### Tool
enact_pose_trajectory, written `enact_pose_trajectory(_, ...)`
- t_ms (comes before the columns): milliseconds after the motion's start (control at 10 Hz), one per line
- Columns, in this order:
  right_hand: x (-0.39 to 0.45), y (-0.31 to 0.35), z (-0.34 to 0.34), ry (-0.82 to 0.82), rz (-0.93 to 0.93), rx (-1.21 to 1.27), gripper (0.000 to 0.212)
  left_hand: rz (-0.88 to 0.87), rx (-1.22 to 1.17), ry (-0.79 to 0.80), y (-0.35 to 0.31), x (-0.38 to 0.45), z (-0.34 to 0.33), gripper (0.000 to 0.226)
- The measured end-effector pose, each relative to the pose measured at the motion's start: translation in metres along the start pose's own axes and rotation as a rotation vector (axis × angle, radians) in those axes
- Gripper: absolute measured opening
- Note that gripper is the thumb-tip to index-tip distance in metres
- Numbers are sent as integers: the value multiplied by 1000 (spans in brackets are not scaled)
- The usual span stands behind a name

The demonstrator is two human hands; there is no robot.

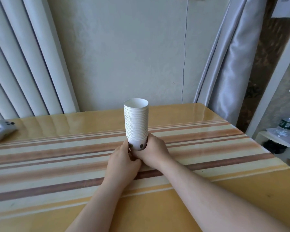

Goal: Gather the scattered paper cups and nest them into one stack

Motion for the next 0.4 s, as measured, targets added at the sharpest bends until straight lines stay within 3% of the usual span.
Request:
enact_pose_trajectory(100,-4,-4,-1,30,8,-22,47,69,207,30,-1,-7,-3,27)
enact_pose_trajectory(200,-22,-20,5,50,-27,-65,102,141,249,102,-2,-22,-7,39)
enact_pose_trajectory(300,-53,-37,16,90,-16,-252,101,121,252,233,1,-26,-7,68)
enact_pose_trajectory(400,-89,-41,30,141,45,-374,65,182,105,512,3,-37,-7,94)
Point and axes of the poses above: each hand's wrist, its own x-axis towards the middle knuckle, its own z-axis out of the back of the hand, y = z × x, the point moved 10 cm from there along x, towards the middle knuckle, and after that the axes turned 6 degrees about y, right-handed, at the moved point
